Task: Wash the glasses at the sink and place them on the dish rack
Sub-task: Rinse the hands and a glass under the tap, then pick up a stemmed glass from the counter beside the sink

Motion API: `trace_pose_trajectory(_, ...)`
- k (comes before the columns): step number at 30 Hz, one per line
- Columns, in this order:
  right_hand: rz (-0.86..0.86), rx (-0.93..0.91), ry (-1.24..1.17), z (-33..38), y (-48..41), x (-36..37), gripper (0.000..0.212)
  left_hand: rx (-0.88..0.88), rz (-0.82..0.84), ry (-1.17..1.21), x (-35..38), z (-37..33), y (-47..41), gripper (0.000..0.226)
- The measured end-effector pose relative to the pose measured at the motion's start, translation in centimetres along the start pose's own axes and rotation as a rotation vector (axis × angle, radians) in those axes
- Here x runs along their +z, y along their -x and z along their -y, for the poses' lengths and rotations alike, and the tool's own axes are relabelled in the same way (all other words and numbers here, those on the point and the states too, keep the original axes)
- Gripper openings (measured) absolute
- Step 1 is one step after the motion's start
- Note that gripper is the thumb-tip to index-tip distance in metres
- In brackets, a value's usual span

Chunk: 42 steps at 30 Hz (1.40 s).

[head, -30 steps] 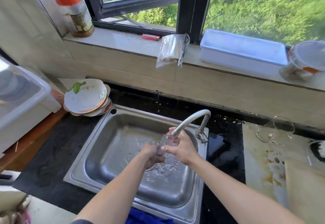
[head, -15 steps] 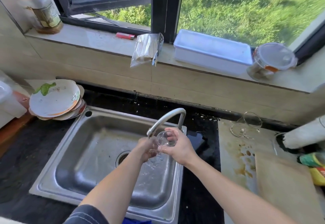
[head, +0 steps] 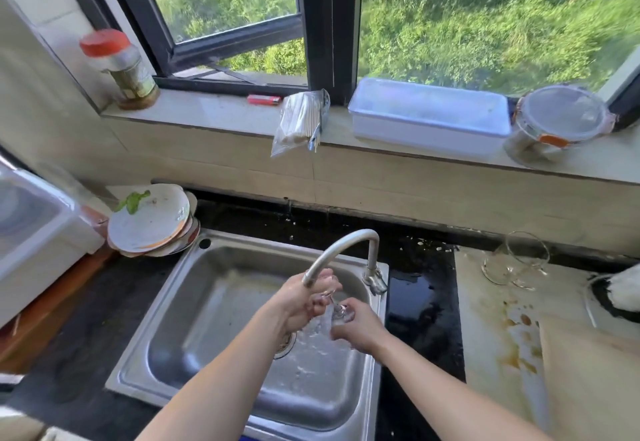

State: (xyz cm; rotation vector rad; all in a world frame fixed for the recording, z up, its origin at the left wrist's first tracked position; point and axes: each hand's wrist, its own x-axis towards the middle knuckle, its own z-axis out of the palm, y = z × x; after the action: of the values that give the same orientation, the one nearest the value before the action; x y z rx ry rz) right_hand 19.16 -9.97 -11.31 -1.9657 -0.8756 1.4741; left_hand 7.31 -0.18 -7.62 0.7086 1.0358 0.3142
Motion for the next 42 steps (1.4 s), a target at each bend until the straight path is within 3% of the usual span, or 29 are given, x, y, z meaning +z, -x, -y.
trace_pose_trajectory(3,0.025,-0.04,0.105,0.5,0.1,0.1,0.04,0.032,-0.058,-0.047,0.5,0.3,-0.1,0.006)
trace_pose_trajectory(6,0.052,-0.103,0.211,0.9,0.6,0.3,0.036,0.062,-0.23,-0.171,0.3,0.4,-0.4,0.022)
trace_pose_trajectory(11,-0.009,-0.208,0.353,1.2,1.3,1.5,0.021,0.163,-0.354,-0.692,-0.7,-0.2,-0.5,0.032)
trace_pose_trajectory(13,-0.035,-0.222,0.413,1.3,1.3,1.7,0.03,0.186,-0.3,-0.721,-1.3,-0.6,0.0,0.023)
trace_pose_trajectory(17,-0.071,-0.272,0.441,2.2,0.9,2.3,0.021,0.209,-0.253,-0.69,-2.5,-1.2,1.7,0.004)
trace_pose_trajectory(19,-0.079,-0.268,0.379,2.8,0.5,2.8,0.016,0.227,-0.269,-0.61,-3.0,-1.4,2.3,0.011)
trace_pose_trajectory(22,-0.133,-0.263,0.297,3.5,0.4,3.6,0.032,0.225,-0.332,-0.516,-4.4,-1.5,2.8,0.016)
trace_pose_trajectory(26,-0.223,-0.207,0.258,3.2,1.0,4.4,0.023,0.224,-0.391,-0.861,-7.0,-1.4,2.6,0.017)
trace_pose_trajectory(30,-0.324,-0.147,0.069,2.3,2.7,4.8,0.022,0.221,-0.288,-1.297,-7.7,-0.8,2.6,0.014)
trace_pose_trajectory(34,-0.479,-0.091,-0.08,0.6,5.7,4.7,0.013,0.282,-0.12,-1.533,-5.9,0.3,2.3,0.016)
trace_pose_trajectory(39,-0.739,-0.059,-0.215,-1.3,11.9,2.6,0.041,0.455,0.083,-1.714,-0.2,2.4,3.6,0.019)
trace_pose_trajectory(42,-0.893,0.01,-0.31,-3.0,16.4,0.9,0.02,0.582,0.236,-1.791,4.6,3.6,4.9,0.014)
